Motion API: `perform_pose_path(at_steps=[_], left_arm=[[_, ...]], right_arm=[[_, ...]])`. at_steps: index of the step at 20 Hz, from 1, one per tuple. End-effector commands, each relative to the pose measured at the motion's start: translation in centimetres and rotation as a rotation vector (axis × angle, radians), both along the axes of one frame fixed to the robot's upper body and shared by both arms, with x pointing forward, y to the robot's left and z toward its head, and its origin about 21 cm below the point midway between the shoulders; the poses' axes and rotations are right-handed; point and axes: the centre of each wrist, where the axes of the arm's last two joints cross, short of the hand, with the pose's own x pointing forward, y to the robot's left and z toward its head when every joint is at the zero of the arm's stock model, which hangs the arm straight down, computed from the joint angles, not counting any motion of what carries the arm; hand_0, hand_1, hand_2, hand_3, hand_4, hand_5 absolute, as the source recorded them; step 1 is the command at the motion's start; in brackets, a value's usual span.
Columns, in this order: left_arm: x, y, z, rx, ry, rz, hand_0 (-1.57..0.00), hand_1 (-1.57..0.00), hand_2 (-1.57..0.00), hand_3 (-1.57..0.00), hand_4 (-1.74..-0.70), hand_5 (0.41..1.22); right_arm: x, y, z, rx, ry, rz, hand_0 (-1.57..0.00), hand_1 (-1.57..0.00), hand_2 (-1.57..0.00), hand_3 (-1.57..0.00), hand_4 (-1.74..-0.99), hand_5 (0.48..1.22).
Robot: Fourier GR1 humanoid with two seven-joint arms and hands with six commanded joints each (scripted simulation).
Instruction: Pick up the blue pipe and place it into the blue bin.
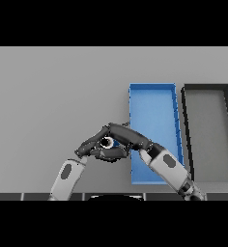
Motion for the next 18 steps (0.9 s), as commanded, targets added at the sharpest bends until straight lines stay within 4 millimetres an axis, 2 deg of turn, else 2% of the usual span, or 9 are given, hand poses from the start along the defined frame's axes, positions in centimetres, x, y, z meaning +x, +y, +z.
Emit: perform_pose_path(at_steps=[1, 4, 6, 8, 11, 15, 18], left_arm=[[0.3, 0.0, 0.1, 0.015, -0.004, 0.003, -0.04, -0.04, -0.04, -0.03, -0.94, 0.495], [0.0, -0.3, -0.3, 0.019, 0.008, 0.009, -0.02, -0.02, -0.02, -0.02, -0.92, 0.474], [0.6, 0.1, 0.0, 0.026, 0.012, 0.015, -0.01, -0.01, -0.01, -0.01, -0.91, 0.464], [0.3, 0.0, -0.1, 0.025, 0.017, 0.006, -0.01, -0.01, -0.01, -0.01, -0.91, 0.450], [0.2, 0.0, 0.0, 0.028, 0.030, 0.000, 0.00, 0.00, 0.00, 0.00, -0.91, 0.437], [0.0, 0.2, -0.1, 0.050, 0.034, 0.021, 0.00, 0.00, 0.00, 0.00, -0.90, 0.430], [0.3, 0.4, 0.0, 0.048, 0.024, 0.025, 0.00, 0.00, 0.00, 0.00, -0.89, 0.421]], right_arm=[[0.2, -0.2, 0.3, 0.024, 0.028, 0.008, -1.57, -1.57, -1.57, -1.57, -1.741, 1.220], [0.7, -0.6, 1.7, 0.075, 0.095, 0.004, -1.57, -1.57, -1.57, -1.57, -1.741, 1.221], [0.7, -0.6, 4.1, 0.121, 0.108, 0.026, -1.57, -1.57, -1.57, -1.57, -1.741, 1.221], [1.1, -0.6, 6.5, 0.150, 0.120, 0.041, -1.57, -1.57, -1.57, -1.57, -1.741, 1.221], [2.9, -1.8, 10.8, 0.217, 0.080, 0.062, -1.57, -1.57, -1.57, -1.57, -1.741, 1.221], [4.8, -3.7, 15.1, 0.293, -0.025, -0.149, -1.57, -1.57, -1.57, -1.57, -1.741, 1.221], [7.6, -6.3, 16.0, 0.280, -0.001, -0.307, -1.57, -1.57, -1.57, -1.57, -1.741, 1.221]])
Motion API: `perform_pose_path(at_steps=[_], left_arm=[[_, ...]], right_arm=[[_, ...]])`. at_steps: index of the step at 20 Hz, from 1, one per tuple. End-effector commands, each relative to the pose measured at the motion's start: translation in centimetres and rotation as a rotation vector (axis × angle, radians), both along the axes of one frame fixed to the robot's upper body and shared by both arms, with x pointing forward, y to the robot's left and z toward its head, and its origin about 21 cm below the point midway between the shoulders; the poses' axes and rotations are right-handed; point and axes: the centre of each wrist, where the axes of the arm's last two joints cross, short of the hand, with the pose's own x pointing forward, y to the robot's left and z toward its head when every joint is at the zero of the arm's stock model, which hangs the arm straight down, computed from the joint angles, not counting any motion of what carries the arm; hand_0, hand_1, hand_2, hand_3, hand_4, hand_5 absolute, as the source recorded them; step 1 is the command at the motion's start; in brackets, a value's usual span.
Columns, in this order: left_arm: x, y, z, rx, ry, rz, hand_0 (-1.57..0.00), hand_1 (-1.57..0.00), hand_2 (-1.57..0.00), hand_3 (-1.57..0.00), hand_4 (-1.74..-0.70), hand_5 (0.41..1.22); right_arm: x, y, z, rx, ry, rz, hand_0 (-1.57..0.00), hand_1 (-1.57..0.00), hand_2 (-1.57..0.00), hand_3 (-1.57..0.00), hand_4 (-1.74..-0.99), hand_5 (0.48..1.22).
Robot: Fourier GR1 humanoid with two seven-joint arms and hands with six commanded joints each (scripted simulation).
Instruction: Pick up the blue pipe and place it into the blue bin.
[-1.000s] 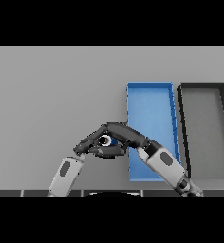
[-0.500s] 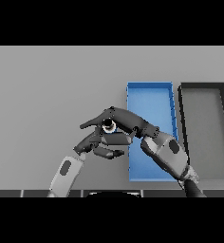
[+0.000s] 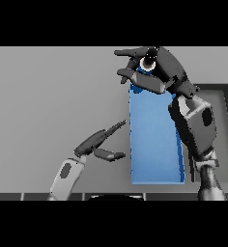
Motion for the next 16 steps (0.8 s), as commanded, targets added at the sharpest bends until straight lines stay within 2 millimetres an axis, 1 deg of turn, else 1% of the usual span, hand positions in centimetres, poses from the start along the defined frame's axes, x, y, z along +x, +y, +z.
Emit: perform_pose_path(at_steps=[1, 2, 3, 4, 6, 9, 10, 11, 12, 14, 15, 16], left_arm=[[0.0, -0.1, 0.0, -0.002, 0.003, -0.002, 0.00, 0.00, 0.00, 0.00, -0.89, 0.415], [-0.2, 0.0, 0.0, -0.009, -0.007, -0.014, 0.00, 0.00, 0.00, 0.00, -0.89, 0.412], [0.0, 0.2, -0.1, 0.000, -0.012, -0.009, 0.00, 0.00, 0.00, 0.00, -0.88, 0.411], [0.1, 0.4, -0.1, 0.010, -0.018, -0.001, 0.00, 0.00, 0.00, 0.00, -0.88, 0.412], [-0.2, 0.4, -0.2, 0.008, -0.024, -0.006, 0.00, 0.00, 0.00, 0.00, -0.87, 0.415], [-0.1, 0.4, 0.1, 0.007, -0.024, -0.011, 0.00, 0.00, 0.00, 0.00, -0.87, 0.419], [-0.2, 0.2, 0.1, 0.007, -0.018, -0.012, 0.00, 0.00, 0.00, 0.00, -0.87, 0.420], [-0.3, 0.4, -0.2, 0.009, -0.015, -0.014, 0.00, 0.00, 0.00, 0.00, -0.87, 0.421], [-0.4, 0.2, -0.3, 0.009, -0.004, -0.014, 0.00, 0.00, 0.00, 0.00, -0.87, 0.422], [-0.9, 0.5, -0.5, -0.012, -0.009, -0.013, 0.00, 0.00, 0.00, 0.00, -0.88, 0.423], [-0.7, 0.3, -0.4, -0.004, -0.001, -0.004, 0.00, 0.00, 0.00, 0.00, -0.88, 0.425], [-0.9, 0.2, -0.3, -0.006, 0.000, -0.008, 0.00, 0.00, 0.00, 0.00, -0.88, 0.427]], right_arm=[[0.5, -0.9, -0.2, 0.001, 0.009, -0.036, -1.57, -1.57, -1.57, -1.57, -1.741, 1.221], [1.1, -1.7, -0.7, -0.007, 0.012, -0.073, -1.57, -1.57, -1.57, -1.57, -1.741, 1.221], [1.7, -3.2, -1.1, -0.024, 0.034, -0.132, -1.57, -1.57, -1.57, -1.57, -1.741, 1.221], [2.3, -4.2, -1.6, -0.040, 0.047, -0.169, -1.57, -1.57, -1.57, -1.57, -1.741, 1.221], [2.7, -6.0, -3.5, -0.035, 0.118, -0.221, -1.57, -1.57, -1.57, -1.57, -1.741, 1.221], [2.1, -8.4, -7.1, -0.046, 0.210, -0.287, -1.57, -1.57, -1.57, -1.57, -1.741, 1.221], [1.5, -8.5, -8.1, -0.052, 0.241, -0.298, -1.57, -1.57, -1.57, -1.57, -1.741, 1.221], [1.2, -9.1, -9.4, -0.068, 0.272, -0.322, -1.57, -1.57, -1.57, -1.57, -1.741, 1.221], [1.0, -9.9, -10.2, -0.078, 0.297, -0.343, -1.57, -1.57, -1.57, -1.57, -1.741, 1.221], [0.0, -10.8, -12.0, -0.096, 0.368, -0.390, -1.57, -1.57, -1.57, -1.57, -1.741, 1.221], [-0.6, -11.1, -13.2, -0.092, 0.404, -0.419, -1.57, -1.57, -1.57, -1.57, -1.741, 1.221], [-0.7, -11.2, -13.7, -0.101, 0.430, -0.446, -1.57, -1.57, -1.57, -1.57, -1.741, 1.221]])
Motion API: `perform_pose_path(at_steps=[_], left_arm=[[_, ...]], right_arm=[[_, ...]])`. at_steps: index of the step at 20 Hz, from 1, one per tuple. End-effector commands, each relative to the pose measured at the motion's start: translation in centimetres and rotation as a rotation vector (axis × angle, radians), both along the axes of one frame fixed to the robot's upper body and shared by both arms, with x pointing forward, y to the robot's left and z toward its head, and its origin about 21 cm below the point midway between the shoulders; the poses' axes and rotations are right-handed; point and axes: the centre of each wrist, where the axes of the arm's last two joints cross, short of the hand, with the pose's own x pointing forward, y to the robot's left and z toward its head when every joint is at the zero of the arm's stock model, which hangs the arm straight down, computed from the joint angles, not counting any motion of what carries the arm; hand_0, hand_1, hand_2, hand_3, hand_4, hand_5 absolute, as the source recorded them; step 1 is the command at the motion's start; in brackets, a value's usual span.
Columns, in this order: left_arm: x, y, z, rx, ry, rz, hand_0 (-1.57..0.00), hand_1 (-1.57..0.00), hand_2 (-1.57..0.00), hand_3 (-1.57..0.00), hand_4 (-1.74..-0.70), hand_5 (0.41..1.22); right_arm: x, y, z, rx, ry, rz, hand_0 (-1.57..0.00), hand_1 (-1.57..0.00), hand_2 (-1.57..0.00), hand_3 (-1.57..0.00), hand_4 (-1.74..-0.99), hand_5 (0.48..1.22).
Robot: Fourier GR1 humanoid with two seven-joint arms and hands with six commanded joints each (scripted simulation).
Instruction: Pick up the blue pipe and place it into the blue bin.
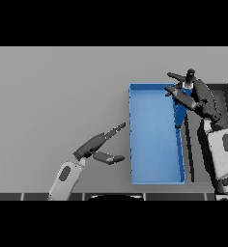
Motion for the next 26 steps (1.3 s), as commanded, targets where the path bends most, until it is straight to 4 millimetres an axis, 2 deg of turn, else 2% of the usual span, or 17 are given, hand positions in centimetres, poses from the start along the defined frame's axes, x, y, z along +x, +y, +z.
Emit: perform_pose_path(at_steps=[1, 2, 5, 6, 9, 10, 11, 13, 15, 16, 18, 21, 26], left_arm=[[0.0, 0.0, 0.1, 0.006, 0.005, 0.000, 0.00, 0.00, 0.00, 0.00, -0.88, 0.428], [0.0, 0.4, 0.0, 0.011, 0.006, 0.005, 0.00, 0.00, 0.00, 0.00, -0.88, 0.427], [0.3, -0.1, 0.2, 0.011, 0.003, 0.001, 0.00, 0.00, 0.00, 0.00, -0.89, 0.422], [0.5, 0.1, 0.3, 0.014, -0.003, 0.006, 0.00, 0.00, 0.00, 0.00, -0.89, 0.420], [0.2, 0.2, 0.1, 0.013, -0.006, 0.003, 0.00, 0.00, 0.00, 0.00, -0.88, 0.421], [0.3, 0.0, 0.2, 0.011, -0.003, 0.003, 0.00, 0.00, 0.00, 0.00, -0.88, 0.421], [0.2, 0.2, 0.0, 0.006, -0.006, 0.003, 0.00, 0.00, 0.00, 0.00, -0.88, 0.421], [0.0, 0.0, -0.2, 0.014, -0.006, -0.004, 0.00, 0.00, 0.00, 0.00, -0.88, 0.422], [0.1, 0.3, 0.1, 0.018, -0.007, 0.001, 0.00, 0.00, 0.00, 0.00, -0.88, 0.427], [0.1, 0.1, 0.2, 0.019, -0.007, 0.001, 0.00, 0.00, 0.00, 0.00, -0.88, 0.428], [-0.1, 0.0, 0.1, 0.008, -0.001, -0.001, 0.00, 0.00, 0.00, 0.00, -0.88, 0.429], [0.1, -0.1, 0.4, 0.009, 0.004, 0.004, 0.00, 0.00, 0.00, 0.00, -0.89, 0.428], [-0.1, 0.0, 0.4, 0.012, -0.003, 0.001, 0.00, 0.00, 0.00, 0.00, -0.89, 0.428]], right_arm=[[-0.6, 0.0, -1.0, -0.009, 0.034, -0.025, -1.57, -1.57, -1.57, -1.57, -1.741, 1.221], [-0.9, -0.1, -1.9, -0.020, 0.074, -0.060, -1.57, -1.57, -1.57, -1.57, -1.741, 1.221], [-1.7, 0.1, -4.0, -0.062, 0.175, -0.141, -1.57, -1.57, -1.57, -1.52, -1.741, 1.221], [-1.9, 0.3, -4.5, -0.079, 0.196, -0.158, -1.57, -1.57, -1.57, -1.26, -1.741, 1.221], [-2.1, 0.3, -6.4, -0.160, 0.298, -0.221, -1.57, -1.57, -1.57, -0.91, -1.741, 1.221], [-2.2, 0.2, -6.9, -0.181, 0.335, -0.247, -1.57, -1.55, -1.57, -0.85, -1.741, 1.221], [-2.3, 0.2, -7.6, -0.196, 0.370, -0.256, -1.46, -1.34, -1.34, -0.79, -1.678, 1.221], [-1.8, 0.3, -7.7, -0.244, 0.423, -0.276, -0.94, -0.85, -0.86, -0.50, -1.503, 1.221], [-1.8, 0.7, -7.5, -0.314, 0.450, -0.221, -0.60, -0.55, -0.55, -0.32, -1.337, 1.221], [-1.9, 1.0, -7.5, -0.351, 0.446, -0.176, -0.48, -0.44, -0.44, -0.26, -1.275, 1.186], [-1.6, 1.4, -7.6, -0.450, 0.443, -0.109, -0.31, -0.28, -0.28, -0.16, -1.175, 1.084], [-1.7, 1.3, -8.2, -0.521, 0.482, -0.071, -0.16, -0.14, -0.14, -0.08, -1.083, 0.934], [-1.6, 0.8, -8.9, -0.592, 0.524, -0.061, -0.05, -0.05, -0.05, -0.03, -1.051, 0.787]])
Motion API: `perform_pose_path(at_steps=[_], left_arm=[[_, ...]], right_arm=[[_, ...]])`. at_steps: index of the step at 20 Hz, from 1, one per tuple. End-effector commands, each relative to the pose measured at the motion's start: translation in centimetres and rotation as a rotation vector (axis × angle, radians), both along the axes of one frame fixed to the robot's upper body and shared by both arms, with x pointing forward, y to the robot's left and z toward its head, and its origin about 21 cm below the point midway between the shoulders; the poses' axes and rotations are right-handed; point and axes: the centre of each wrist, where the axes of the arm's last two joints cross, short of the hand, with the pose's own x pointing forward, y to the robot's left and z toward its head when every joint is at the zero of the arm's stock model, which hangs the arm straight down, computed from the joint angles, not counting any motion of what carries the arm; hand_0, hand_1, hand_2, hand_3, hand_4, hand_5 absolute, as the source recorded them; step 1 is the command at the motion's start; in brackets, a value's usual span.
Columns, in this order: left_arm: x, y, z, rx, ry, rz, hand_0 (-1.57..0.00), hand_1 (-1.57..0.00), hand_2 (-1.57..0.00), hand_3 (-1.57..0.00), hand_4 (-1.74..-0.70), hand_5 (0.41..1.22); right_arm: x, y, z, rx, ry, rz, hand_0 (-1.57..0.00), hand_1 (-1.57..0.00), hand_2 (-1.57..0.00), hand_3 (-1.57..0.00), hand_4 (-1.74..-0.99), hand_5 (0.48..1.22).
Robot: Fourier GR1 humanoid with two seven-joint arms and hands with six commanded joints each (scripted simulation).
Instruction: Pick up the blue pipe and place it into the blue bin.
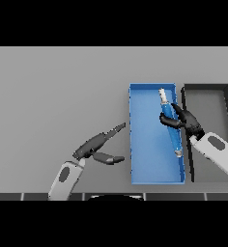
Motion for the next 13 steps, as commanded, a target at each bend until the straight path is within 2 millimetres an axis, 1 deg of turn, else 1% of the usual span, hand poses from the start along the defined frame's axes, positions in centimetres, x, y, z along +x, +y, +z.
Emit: perform_pose_path(at_steps=[1, 3, 6, 7, 8, 10, 11, 13], left_arm=[[0.0, 0.1, 0.0, -0.003, -0.002, 0.001, 0.00, 0.00, 0.00, 0.00, -0.89, 0.428], [-0.1, 0.2, 0.0, -0.005, -0.005, 0.000, 0.00, 0.00, 0.00, 0.00, -0.89, 0.429], [0.0, 0.0, 0.1, 0.008, -0.005, 0.009, 0.00, 0.00, 0.00, 0.00, -0.89, 0.431], [0.0, 0.0, -0.2, 0.008, 0.001, 0.005, 0.00, 0.00, 0.00, 0.00, -0.89, 0.431], [0.1, 0.1, -0.1, 0.010, 0.000, 0.007, 0.00, 0.00, 0.00, 0.00, -0.89, 0.431], [-0.3, 0.2, -0.6, 0.002, 0.001, 0.001, 0.00, 0.00, 0.00, 0.00, -0.88, 0.431], [-0.3, 0.2, -1.0, 0.011, 0.010, 0.005, 0.00, 0.00, 0.00, 0.00, -0.88, 0.431], [-0.2, 0.1, -1.4, 0.015, 0.009, 0.009, 0.00, 0.00, 0.00, 0.00, -0.88, 0.431]], right_arm=[[0.1, -0.1, 0.1, -0.008, 0.002, 0.001, -0.04, -0.04, -0.04, -0.02, -1.046, 0.759], [0.0, -0.1, -0.3, -0.017, 0.015, 0.008, -0.03, -0.02, -0.02, -0.01, -1.036, 0.713], [0.2, -0.1, -0.3, -0.046, 0.012, 0.014, -0.01, -0.01, -0.01, -0.01, -1.022, 0.672], [0.1, 0.1, -0.5, -0.050, 0.021, 0.027, -0.01, -0.01, -0.01, 0.00, -1.020, 0.666], [0.2, 0.1, -0.5, -0.046, 0.022, 0.028, -0.01, -0.01, -0.01, 0.00, -1.022, 0.665], [0.4, -0.2, -0.3, -0.052, 0.028, 0.029, -0.01, -0.01, -0.01, 0.00, -1.022, 0.658], [0.1, -0.3, -0.1, -0.060, 0.034, 0.039, -0.01, -0.01, -0.01, 0.00, -1.022, 0.655], [0.4, 0.1, -0.3, -0.047, 0.028, 0.044, -0.01, -0.01, -0.01, 0.00, -1.022, 0.643]])
